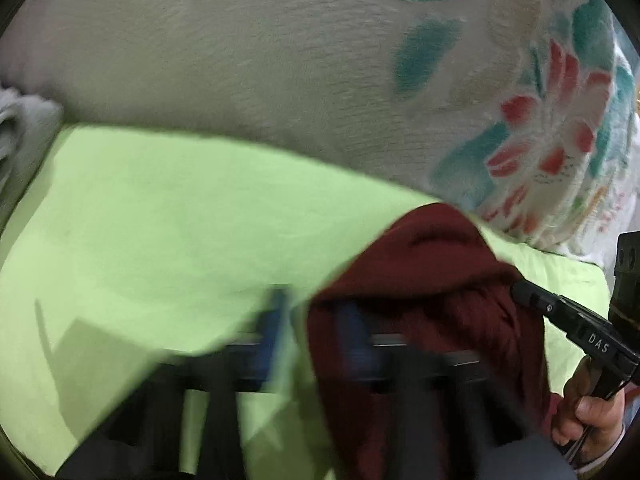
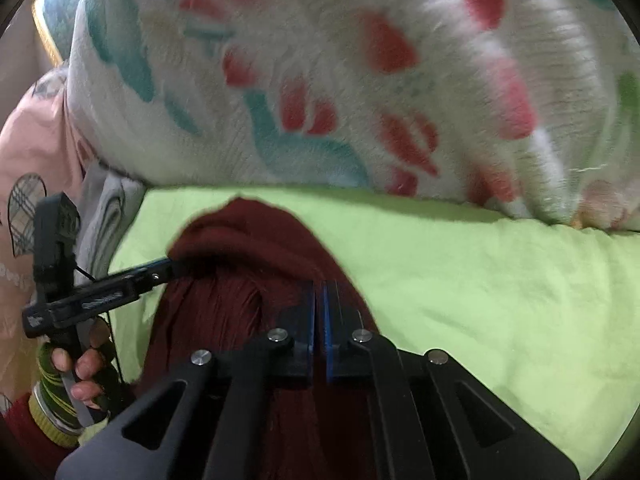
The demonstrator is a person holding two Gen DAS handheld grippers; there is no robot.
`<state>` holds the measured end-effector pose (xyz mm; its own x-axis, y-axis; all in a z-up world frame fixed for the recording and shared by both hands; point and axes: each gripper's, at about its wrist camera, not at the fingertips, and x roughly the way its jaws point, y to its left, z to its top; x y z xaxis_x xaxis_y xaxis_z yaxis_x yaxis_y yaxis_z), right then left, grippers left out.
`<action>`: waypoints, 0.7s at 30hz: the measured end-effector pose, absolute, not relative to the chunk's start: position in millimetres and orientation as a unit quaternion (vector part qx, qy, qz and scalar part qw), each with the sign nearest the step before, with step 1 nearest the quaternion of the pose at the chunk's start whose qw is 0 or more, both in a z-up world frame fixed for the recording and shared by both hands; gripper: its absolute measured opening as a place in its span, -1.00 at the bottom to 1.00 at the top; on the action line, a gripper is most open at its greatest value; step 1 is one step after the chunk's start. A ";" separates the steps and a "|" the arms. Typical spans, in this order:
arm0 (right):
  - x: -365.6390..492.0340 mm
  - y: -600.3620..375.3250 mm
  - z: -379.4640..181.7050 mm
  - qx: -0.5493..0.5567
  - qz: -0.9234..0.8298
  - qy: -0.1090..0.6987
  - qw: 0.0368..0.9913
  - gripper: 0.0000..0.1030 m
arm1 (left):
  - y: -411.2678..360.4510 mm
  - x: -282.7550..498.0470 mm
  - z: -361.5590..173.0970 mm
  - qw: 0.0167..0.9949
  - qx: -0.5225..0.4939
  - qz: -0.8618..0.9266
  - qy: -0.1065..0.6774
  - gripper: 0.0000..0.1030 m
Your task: Fold large clothes
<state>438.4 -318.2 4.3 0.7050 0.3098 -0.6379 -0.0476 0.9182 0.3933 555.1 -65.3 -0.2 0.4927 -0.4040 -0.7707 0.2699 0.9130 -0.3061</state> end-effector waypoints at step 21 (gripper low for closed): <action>160.1 -322.3 50.1 0.166 0.030 0.281 0.945 -0.94 | -99.8 291.7 75.5 0.882 0.012 -0.319 0.346 -0.97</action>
